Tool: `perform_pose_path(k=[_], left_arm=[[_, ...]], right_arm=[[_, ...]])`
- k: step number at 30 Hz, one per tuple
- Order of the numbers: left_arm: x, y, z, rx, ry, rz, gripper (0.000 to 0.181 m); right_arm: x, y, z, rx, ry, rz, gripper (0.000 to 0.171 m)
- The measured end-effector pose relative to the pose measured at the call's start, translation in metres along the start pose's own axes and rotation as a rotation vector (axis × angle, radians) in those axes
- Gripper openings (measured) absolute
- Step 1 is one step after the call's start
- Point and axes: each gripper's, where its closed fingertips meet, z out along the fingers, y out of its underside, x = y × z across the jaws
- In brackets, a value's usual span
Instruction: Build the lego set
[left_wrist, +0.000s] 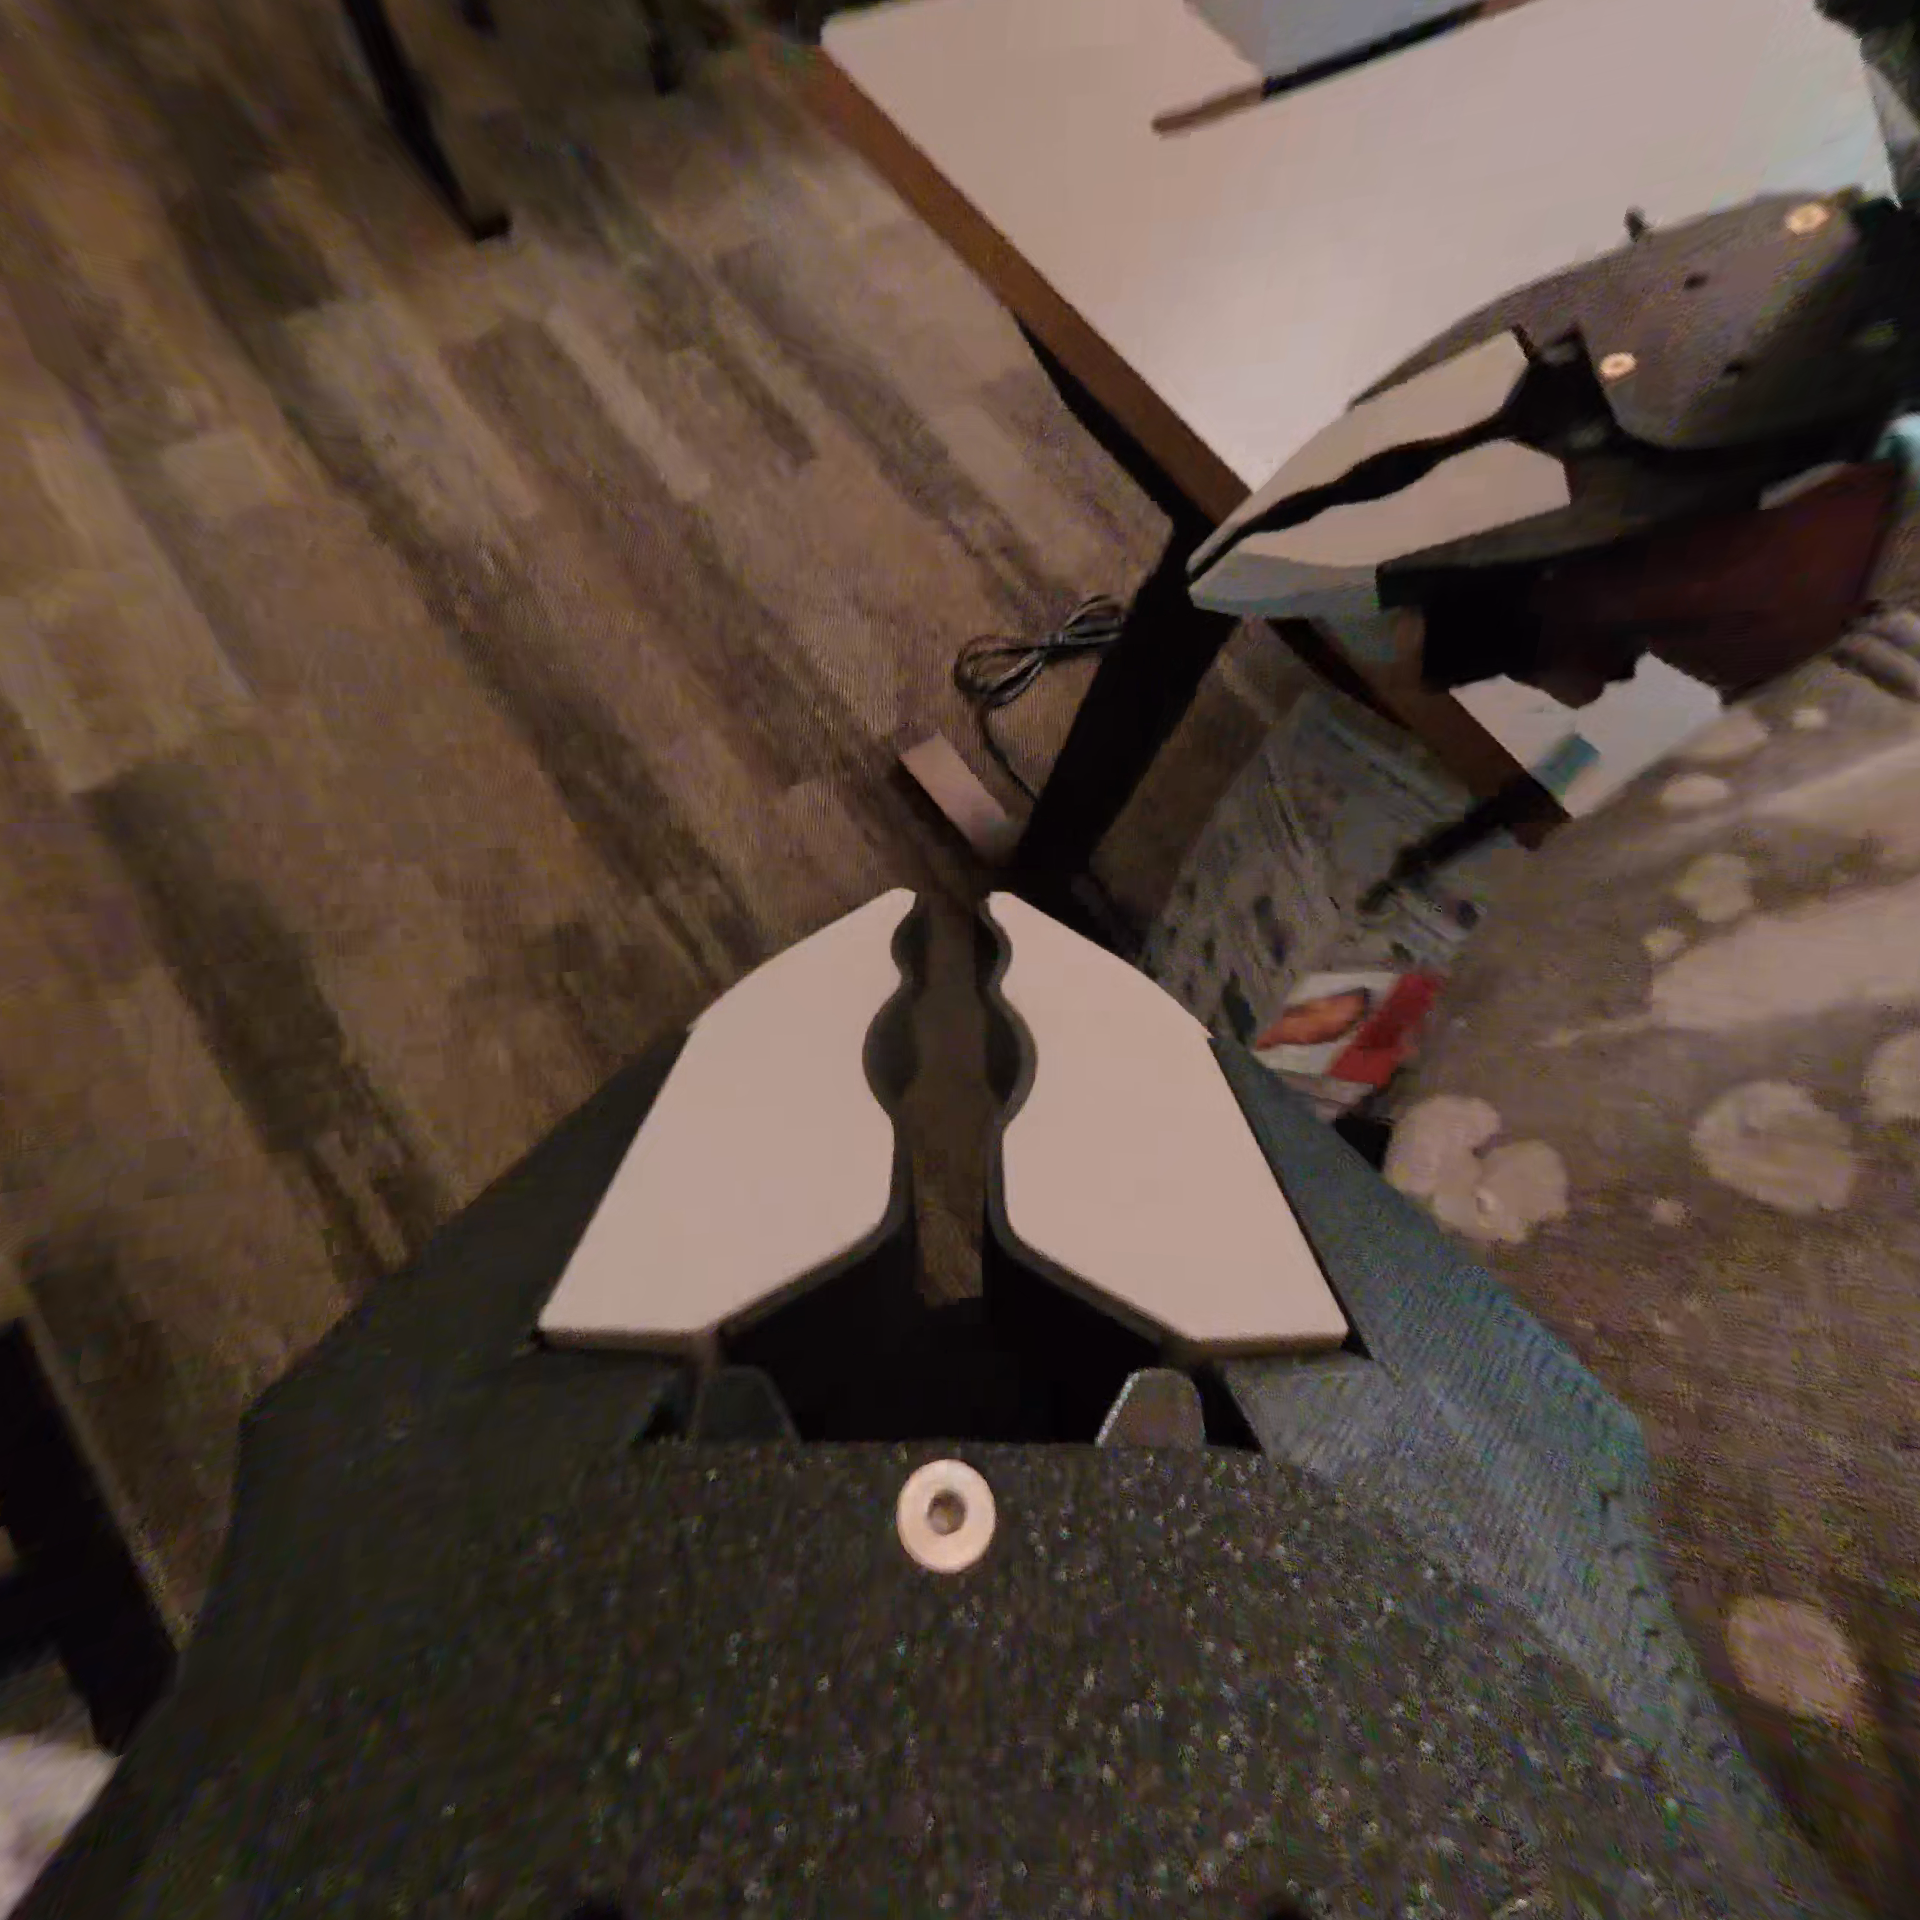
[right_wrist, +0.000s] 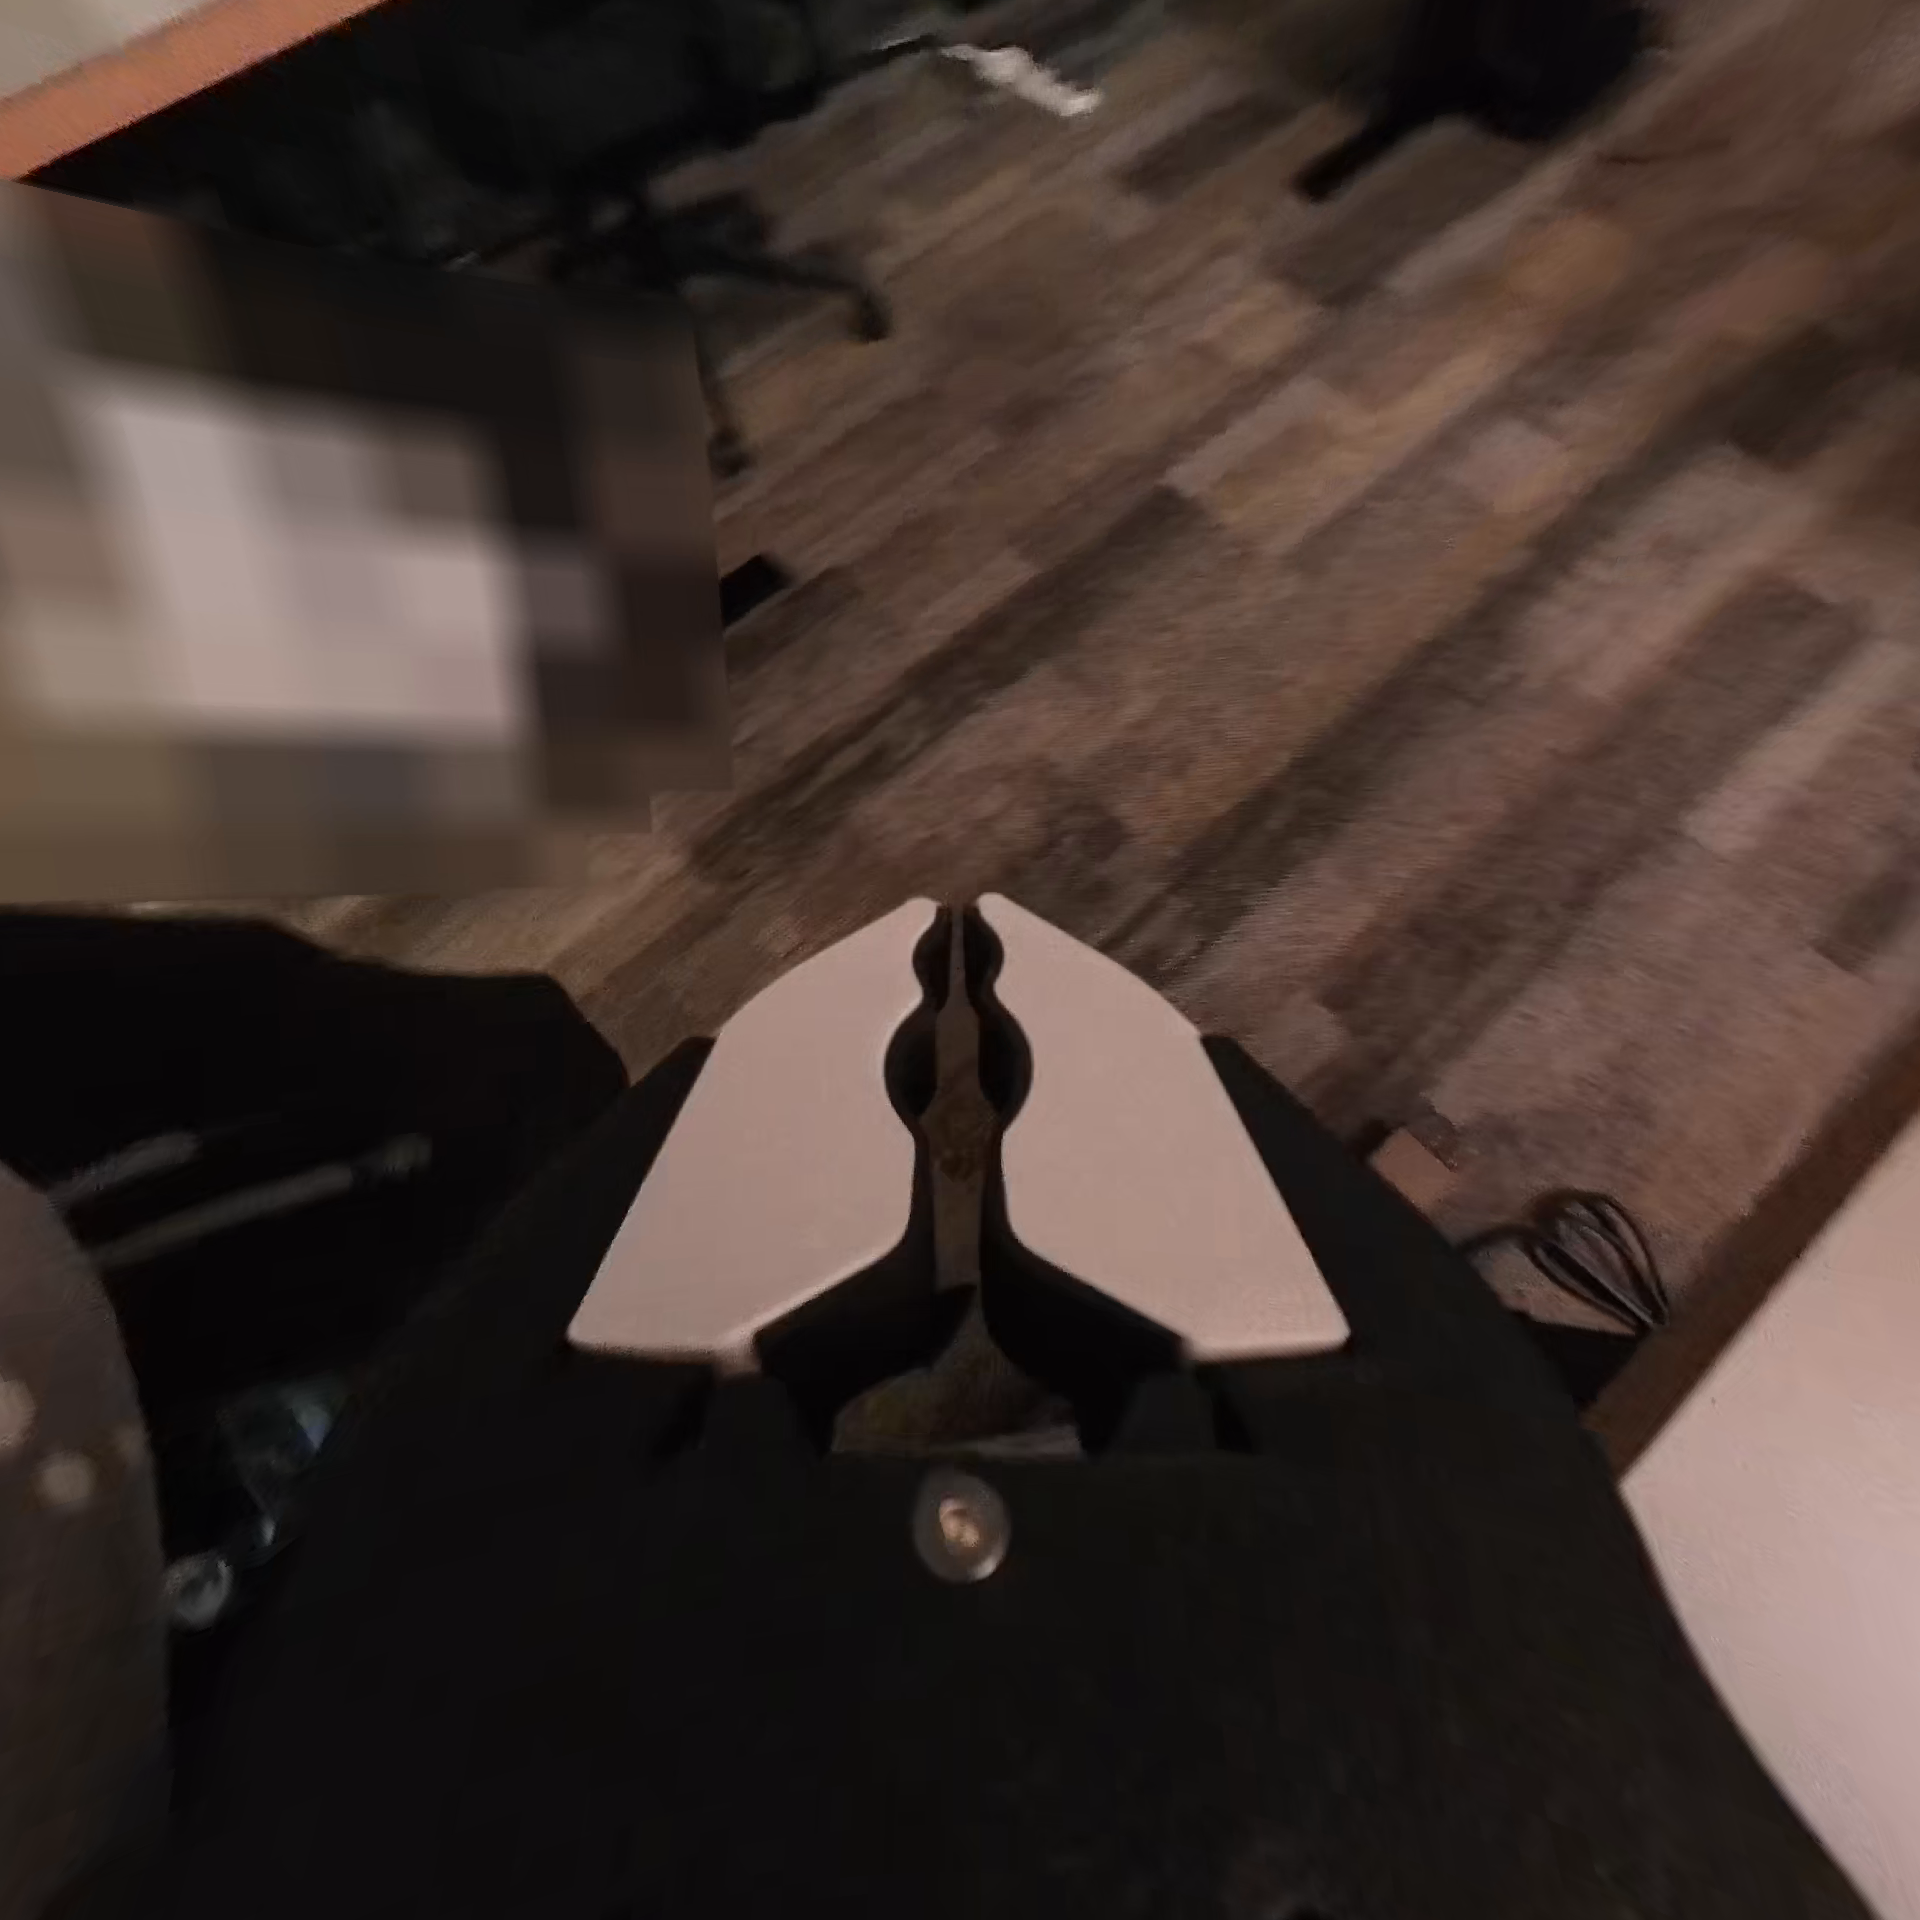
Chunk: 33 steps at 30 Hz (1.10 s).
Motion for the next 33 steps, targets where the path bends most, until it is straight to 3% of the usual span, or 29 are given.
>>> perform_pose_path(k=[4,8,14,18,22,26,29,33], left_arm=[[-0.098,-0.086,0.109,0.026,0.124,0.157,0.007],[-0.165,-0.178,0.222,0.027,0.351,0.24,0.006],[-0.214,-0.346,0.349,-0.056,0.65,0.584,0.005],[-0.231,-0.443,0.444,-0.078,0.761,0.708,0.004],[-0.232,-0.516,0.57,-0.046,0.752,0.737,0.002],[-0.205,-0.592,0.683,-0.074,0.76,0.568,0.002],[-0.171,-0.655,0.746,-0.074,0.845,0.632,0.002],[-0.121,-0.732,0.837,-0.065,0.936,0.761,0.002]], right_arm=[[0.117,-0.038,0.051,0.057,0.257,0.196,0.0],[0.233,-0.079,0.09,0.047,0.471,0.303,0.0],[0.38,-0.171,0.093,0.093,0.669,0.43,0.002],[0.486,-0.188,0.102,0.174,0.749,0.582,0.015],[0.624,-0.168,0.13,0.208,0.807,0.664,0.021],[0.775,-0.152,0.136,0.16,0.811,0.68,0.011],[0.874,-0.159,0.098,0.164,0.885,0.674,0.006],[0.972,-0.15,0.027,0.178,1.053,0.717,0.0]])
